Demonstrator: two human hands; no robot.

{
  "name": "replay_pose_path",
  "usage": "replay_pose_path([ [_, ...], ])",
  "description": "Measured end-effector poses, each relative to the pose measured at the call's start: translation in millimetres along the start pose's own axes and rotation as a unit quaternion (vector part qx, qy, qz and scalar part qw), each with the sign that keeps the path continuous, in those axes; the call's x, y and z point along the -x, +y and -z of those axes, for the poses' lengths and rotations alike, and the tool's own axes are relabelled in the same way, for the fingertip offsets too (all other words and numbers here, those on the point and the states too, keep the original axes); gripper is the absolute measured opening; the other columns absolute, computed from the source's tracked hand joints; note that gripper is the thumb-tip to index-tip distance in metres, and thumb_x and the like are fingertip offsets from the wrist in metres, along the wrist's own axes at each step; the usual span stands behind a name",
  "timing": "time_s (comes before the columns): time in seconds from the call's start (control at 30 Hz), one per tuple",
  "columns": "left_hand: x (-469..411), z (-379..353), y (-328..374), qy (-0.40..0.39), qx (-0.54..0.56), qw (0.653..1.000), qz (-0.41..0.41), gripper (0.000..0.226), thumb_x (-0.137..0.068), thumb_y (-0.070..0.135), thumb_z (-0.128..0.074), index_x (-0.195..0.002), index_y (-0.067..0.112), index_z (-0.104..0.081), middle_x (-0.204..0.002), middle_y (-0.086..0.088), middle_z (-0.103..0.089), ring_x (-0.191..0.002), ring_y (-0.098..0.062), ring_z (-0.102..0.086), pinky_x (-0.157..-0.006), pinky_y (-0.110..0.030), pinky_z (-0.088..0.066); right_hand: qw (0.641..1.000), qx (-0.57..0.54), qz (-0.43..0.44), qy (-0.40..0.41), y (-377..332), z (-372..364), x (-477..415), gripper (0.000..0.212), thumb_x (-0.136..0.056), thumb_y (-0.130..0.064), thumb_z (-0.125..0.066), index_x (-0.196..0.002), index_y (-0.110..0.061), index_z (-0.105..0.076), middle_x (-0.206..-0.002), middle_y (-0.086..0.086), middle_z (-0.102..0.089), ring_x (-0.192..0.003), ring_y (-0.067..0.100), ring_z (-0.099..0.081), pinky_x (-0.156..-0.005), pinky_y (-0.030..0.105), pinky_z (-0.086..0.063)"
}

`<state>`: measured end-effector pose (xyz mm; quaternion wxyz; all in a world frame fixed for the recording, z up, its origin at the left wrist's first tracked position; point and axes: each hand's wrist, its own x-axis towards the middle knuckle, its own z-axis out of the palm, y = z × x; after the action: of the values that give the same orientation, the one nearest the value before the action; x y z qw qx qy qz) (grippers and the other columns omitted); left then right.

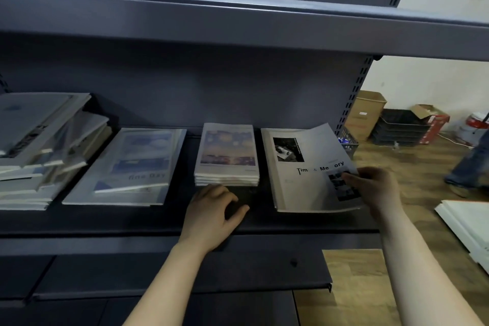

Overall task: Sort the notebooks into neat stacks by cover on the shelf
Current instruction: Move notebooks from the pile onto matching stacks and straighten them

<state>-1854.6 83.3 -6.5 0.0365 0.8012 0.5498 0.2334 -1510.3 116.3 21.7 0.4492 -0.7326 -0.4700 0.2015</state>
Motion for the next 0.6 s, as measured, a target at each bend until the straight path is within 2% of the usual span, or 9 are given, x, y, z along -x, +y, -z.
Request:
replay_pose_path([
  [0.13,-0.8,-6.1,0.2,0.006,-0.012,1.000,0.006,0.042,-0.087,0.059,-0.044,-0.104,0.027,-0.065,-0.101,0.012,-0.054,-0.099,-0.010,-0.048,-0.085,-0.028,-0.039,0.999,0.036,0.008,0.022,7.7,-5.8,-9.3,0.020,-0.073,-0.023,-0.078,-0.072,-0.004,-0.070,-0.070,0.021,-0.069,-0.070,0.041,-0.067,-0.069,0.052,-0.054],
  [0.2,-0.1,-7.6,-0.2,0.010,-0.013,1.000,0.006,0.042,-0.087,0.059,-0.043,-0.103,0.027,-0.065,-0.100,0.013,-0.054,-0.099,-0.010,-0.048,-0.086,-0.028,-0.039,0.999,0.040,0.011,0.022,7.2,-9.3,-11.7,0.014,-0.075,-0.022,-0.077,-0.068,-0.012,-0.069,-0.070,0.016,-0.069,-0.070,0.038,-0.067,-0.069,0.052,-0.056],
  [0.27,0.4,-8.0,-0.5,0.013,-0.014,1.000,0.006,0.042,-0.087,0.059,-0.043,-0.103,0.027,-0.064,-0.100,0.013,-0.054,-0.099,-0.010,-0.048,-0.086,-0.028,-0.039,0.998,0.055,0.016,0.022,5.9,-12.3,-13.5,0.009,-0.075,-0.021,-0.076,-0.071,-0.016,-0.070,-0.068,0.009,-0.069,-0.068,0.032,-0.067,-0.065,0.045,-0.055],
  [0.37,0.8,-9.0,-0.4,0.012,-0.017,1.000,0.008,0.045,-0.087,0.062,-0.038,-0.105,0.029,-0.063,-0.102,0.014,-0.053,-0.099,-0.008,-0.047,-0.087,-0.027,-0.038,0.995,0.087,0.028,0.036,4.7,-15.5,-16.6,0.013,-0.075,-0.020,-0.077,-0.074,-0.010,-0.070,-0.059,0.000,-0.061,-0.058,0.022,-0.059,-0.051,0.027,-0.039],
  [0.43,1.3,-10.1,-0.6,0.009,-0.016,1.000,0.010,0.045,-0.087,0.062,-0.038,-0.106,0.030,-0.062,-0.103,0.015,-0.052,-0.100,-0.008,-0.047,-0.088,-0.027,-0.038,0.993,0.108,0.032,0.042,3.1,-17.2,-17.8,0.012,-0.077,-0.020,-0.076,-0.074,-0.010,-0.070,-0.056,-0.004,-0.054,-0.054,0.016,-0.050,-0.048,0.022,-0.029],
  [0.6,1.1,-10.4,-0.7,0.012,-0.010,1.000,0.009,0.044,-0.088,0.061,-0.040,-0.107,0.029,-0.063,-0.105,0.014,-0.053,-0.101,-0.009,-0.047,-0.089,-0.028,-0.038,0.990,0.131,0.027,0.040,-0.1,-21.7,-22.2,0.014,-0.080,-0.020,-0.074,-0.079,-0.006,-0.071,-0.069,0.011,-0.062,-0.066,0.027,-0.055,-0.050,0.026,-0.029],
])
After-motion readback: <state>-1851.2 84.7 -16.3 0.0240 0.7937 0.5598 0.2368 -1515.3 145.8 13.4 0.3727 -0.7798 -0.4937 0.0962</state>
